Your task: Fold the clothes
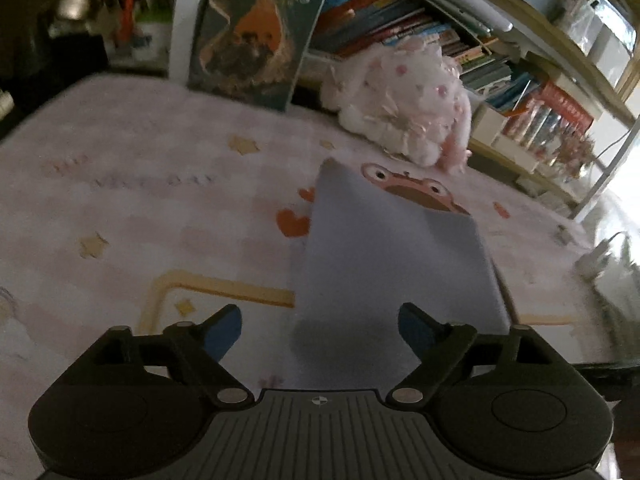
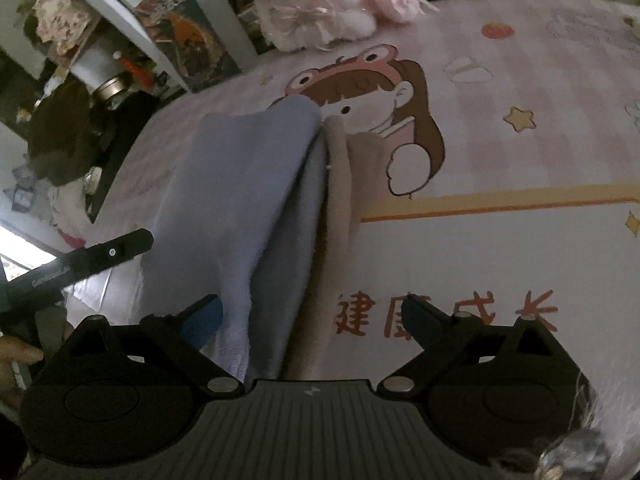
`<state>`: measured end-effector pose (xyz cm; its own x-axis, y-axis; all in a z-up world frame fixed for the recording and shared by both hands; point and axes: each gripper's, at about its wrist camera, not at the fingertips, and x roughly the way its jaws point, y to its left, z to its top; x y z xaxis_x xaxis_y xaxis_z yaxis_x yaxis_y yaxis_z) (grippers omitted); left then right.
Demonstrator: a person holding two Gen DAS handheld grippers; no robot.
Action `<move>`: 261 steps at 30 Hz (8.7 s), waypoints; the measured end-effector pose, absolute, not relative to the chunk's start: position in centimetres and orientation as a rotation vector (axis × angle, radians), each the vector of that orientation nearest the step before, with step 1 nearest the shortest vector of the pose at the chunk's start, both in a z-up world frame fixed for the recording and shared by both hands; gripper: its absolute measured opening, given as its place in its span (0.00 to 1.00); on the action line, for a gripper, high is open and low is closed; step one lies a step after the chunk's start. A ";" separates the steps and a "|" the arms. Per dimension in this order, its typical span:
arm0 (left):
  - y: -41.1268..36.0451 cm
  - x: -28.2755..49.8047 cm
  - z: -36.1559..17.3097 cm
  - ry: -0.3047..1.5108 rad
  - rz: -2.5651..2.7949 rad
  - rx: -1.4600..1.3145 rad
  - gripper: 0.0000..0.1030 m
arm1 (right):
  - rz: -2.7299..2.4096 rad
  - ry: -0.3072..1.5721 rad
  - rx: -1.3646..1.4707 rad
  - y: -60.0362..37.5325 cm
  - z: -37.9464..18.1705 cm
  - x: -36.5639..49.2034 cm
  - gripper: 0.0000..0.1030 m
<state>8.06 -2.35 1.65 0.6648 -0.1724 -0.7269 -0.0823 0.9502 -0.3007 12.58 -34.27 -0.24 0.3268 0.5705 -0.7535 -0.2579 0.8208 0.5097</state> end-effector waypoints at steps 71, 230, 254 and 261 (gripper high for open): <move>-13.8 4.6 4.4 0.870 -0.163 -0.316 0.50 | 0.765 0.871 0.062 -39.1 3.6 7.7 0.30; 4.2 9.2 0.1 0.699 -0.075 0.000 0.99 | 0.134 0.702 0.060 -16.1 0.6 9.8 1.00; 4.6 9.3 0.0 0.711 -0.082 -0.034 1.00 | 0.145 0.711 0.067 -16.0 0.5 9.9 1.00; 4.9 9.4 -0.1 0.718 -0.082 -0.046 1.00 | 0.148 0.716 0.065 -15.9 0.4 9.9 1.00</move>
